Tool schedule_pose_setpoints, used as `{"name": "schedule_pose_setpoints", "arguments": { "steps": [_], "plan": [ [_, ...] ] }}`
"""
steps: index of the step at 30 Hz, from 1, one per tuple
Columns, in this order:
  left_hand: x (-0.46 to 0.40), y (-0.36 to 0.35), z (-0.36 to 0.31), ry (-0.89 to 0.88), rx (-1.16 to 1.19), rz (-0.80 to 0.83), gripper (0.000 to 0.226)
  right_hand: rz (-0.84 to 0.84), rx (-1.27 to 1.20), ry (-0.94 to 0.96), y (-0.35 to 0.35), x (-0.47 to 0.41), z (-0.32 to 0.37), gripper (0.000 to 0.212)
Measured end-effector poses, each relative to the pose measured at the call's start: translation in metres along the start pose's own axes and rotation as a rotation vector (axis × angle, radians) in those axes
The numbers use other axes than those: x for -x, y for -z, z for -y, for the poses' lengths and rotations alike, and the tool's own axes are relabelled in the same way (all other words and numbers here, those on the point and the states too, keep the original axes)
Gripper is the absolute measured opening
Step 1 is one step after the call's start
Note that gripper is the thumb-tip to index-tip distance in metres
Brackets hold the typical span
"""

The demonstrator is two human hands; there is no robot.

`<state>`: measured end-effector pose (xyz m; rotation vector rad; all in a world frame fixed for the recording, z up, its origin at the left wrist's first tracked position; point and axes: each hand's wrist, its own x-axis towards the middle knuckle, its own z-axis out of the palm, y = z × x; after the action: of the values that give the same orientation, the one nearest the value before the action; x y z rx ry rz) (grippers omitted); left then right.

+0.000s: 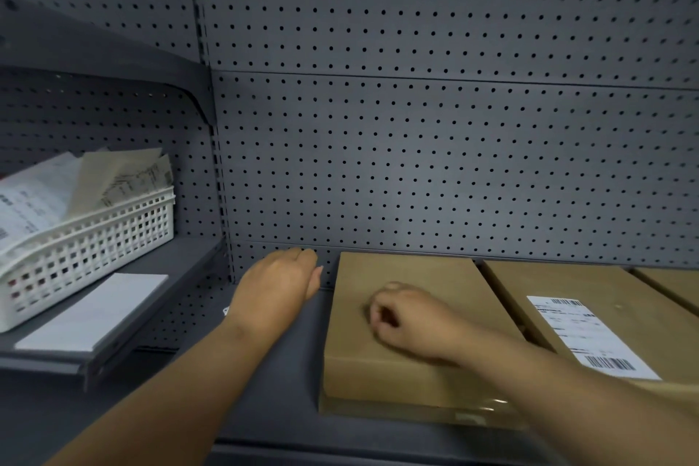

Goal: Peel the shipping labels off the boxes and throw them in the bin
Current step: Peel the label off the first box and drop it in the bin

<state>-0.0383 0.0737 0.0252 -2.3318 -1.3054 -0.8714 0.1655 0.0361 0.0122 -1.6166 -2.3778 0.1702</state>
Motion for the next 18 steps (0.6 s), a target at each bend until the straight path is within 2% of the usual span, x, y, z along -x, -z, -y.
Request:
{"name": "schedule_pose_setpoints", "arguments": {
  "steps": [2, 4, 6, 9, 12, 15, 18],
  "plan": [
    [0.001, 0.0, 0.002, 0.011, 0.004, -0.002, 0.027, -0.071, 0.041, -0.138, 0.01, 0.006, -0.02, 0.011],
    [0.002, 0.0, 0.002, 0.027, 0.006, 0.011, 0.027, -0.135, 0.047, -0.181, 0.01, 0.003, -0.019, 0.014],
    [0.003, -0.002, 0.001, 0.044, 0.003, 0.033, 0.027, -0.142, 0.024, -0.082, -0.002, -0.002, 0.004, 0.014],
    [0.003, -0.003, 0.0, 0.048, -0.003, 0.067, 0.026, -0.054, -0.025, 0.117, -0.017, 0.004, 0.029, 0.007],
    [0.004, -0.003, 0.0, 0.045, -0.005, 0.083, 0.027, -0.024, -0.011, 0.038, -0.003, 0.013, 0.004, 0.006],
    [0.004, -0.003, -0.002, 0.054, -0.053, 0.111, 0.027, -0.135, 0.046, -0.14, 0.008, 0.017, -0.021, 0.011],
    [0.001, -0.004, -0.006, 0.063, -0.046, 0.122, 0.026, -0.134, 0.016, -0.005, -0.005, 0.011, 0.002, 0.011]
  ]
}}
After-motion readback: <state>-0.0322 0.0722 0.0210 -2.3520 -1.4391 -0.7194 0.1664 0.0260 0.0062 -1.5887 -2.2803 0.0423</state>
